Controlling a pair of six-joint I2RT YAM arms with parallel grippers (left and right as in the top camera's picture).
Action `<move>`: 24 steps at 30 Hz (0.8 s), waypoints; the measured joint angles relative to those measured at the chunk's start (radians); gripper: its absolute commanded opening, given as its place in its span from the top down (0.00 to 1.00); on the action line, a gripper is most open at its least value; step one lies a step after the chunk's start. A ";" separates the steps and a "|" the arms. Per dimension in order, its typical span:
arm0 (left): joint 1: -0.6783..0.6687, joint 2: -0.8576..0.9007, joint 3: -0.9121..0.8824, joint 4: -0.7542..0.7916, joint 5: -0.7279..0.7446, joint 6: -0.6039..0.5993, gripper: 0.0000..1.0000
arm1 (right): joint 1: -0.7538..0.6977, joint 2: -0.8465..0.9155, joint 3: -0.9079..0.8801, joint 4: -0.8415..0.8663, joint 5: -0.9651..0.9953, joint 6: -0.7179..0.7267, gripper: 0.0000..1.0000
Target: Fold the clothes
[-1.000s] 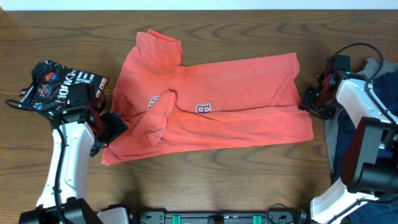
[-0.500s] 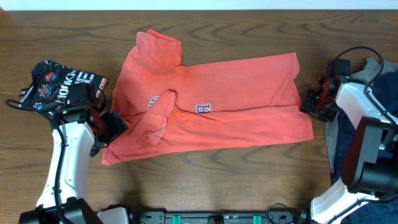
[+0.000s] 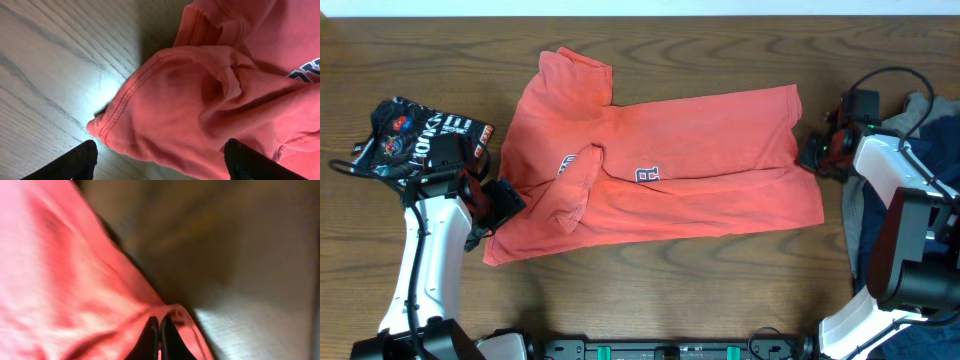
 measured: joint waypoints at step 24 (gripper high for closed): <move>-0.014 0.000 0.000 0.057 0.036 0.022 0.20 | 0.007 0.000 -0.006 -0.150 -0.131 -0.168 0.66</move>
